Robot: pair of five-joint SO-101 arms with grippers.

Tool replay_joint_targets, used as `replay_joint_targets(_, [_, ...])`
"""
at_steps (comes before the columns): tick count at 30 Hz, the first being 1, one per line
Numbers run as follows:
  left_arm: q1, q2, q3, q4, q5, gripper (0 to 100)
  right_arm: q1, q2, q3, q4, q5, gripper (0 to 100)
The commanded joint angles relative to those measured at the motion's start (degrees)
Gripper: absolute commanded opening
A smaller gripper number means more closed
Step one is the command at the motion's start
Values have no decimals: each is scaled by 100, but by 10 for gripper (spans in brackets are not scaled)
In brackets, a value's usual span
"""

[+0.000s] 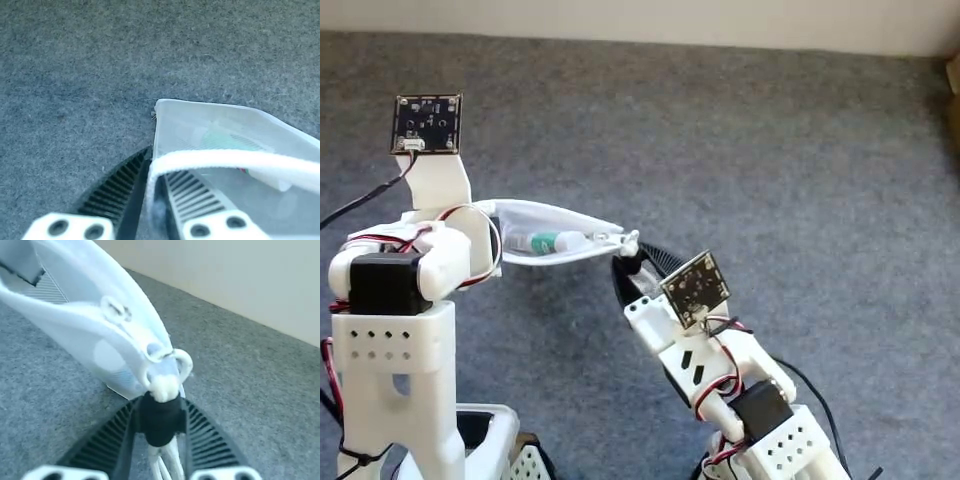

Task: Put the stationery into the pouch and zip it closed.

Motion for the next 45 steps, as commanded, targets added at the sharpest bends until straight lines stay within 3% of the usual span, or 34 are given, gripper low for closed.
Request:
replay_joint_targets(1, [-92, 145, 40, -88, -44, 5, -66, -514, -479, -66, 0, 4])
replay_joint_targets(7, [-92, 145, 40, -97, -26, 5, -259, -1780, -514, 1305, 431, 5])
replay_joint_targets(11, [-66, 110, 22, -220, -62, 7, -444, -1842, -532, 1815, 440, 5])
replay_joint_targets(20, [4, 110, -40, -299, -325, 220, -514, -1710, -1086, 2853, 440, 5])
replay_joint_targets(26, [796, 110, -418, -378, -413, 224, -1226, -1719, -1657, 4119, 448, 5])
replay_joint_targets(38, [2765, 154, -1007, -378, -2752, 224, -1262, -1798, -2290, 5833, 413, 5])
replay_joint_targets(45, [3758, 154, -1033, -378, -3279, 224, -1262, -1903, -2316, 6026, 431, 5])
